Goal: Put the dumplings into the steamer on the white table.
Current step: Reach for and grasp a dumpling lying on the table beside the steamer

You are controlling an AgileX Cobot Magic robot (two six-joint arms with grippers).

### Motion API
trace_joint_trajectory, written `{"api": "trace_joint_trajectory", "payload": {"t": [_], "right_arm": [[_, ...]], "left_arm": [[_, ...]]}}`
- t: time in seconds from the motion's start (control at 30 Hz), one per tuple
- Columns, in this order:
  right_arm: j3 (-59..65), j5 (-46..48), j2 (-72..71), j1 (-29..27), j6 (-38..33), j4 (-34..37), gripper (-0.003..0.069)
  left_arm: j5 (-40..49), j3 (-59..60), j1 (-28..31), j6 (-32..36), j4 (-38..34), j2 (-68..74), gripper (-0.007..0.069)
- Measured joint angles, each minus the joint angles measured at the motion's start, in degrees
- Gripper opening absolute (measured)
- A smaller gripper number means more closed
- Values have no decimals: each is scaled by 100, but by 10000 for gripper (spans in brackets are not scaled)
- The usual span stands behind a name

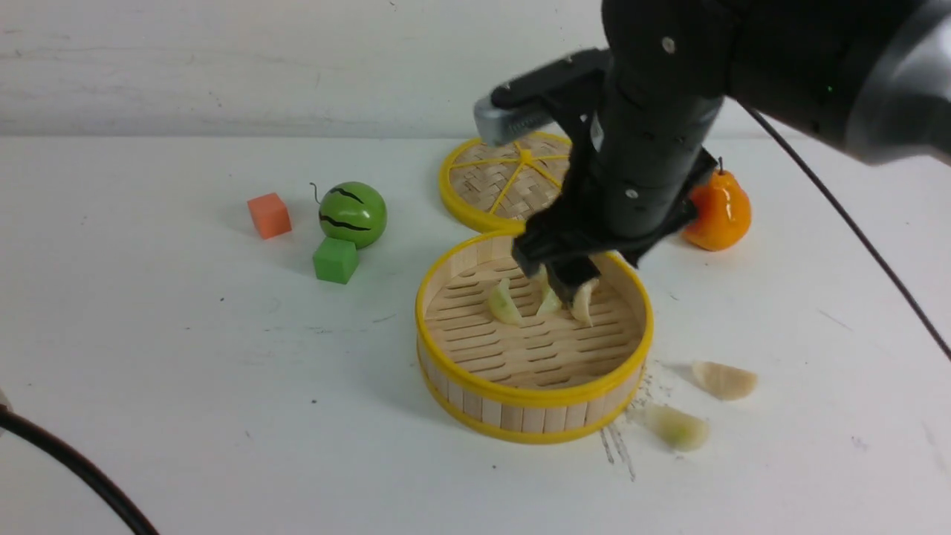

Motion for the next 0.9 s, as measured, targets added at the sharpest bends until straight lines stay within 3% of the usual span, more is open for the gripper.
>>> {"api": "trace_joint_trajectory", "payload": {"t": [0.23, 0.47, 0.67, 0.9], "right_arm": [[1974, -755, -528, -371, 37, 72, 537], [2557, -1602, -459, -1140, -143, 112, 537], [2557, -2080, -45, -1598, -955, 530, 537], [2557, -2218, 520, -1612, -2041, 1169, 536]], "left_arm": [[19, 0, 0, 80, 0, -5, 19], [1, 0, 0, 287, -77, -5, 24], [-155, 0, 0, 443, -102, -5, 28], [-163, 0, 0, 449, -102, -5, 39]]}}
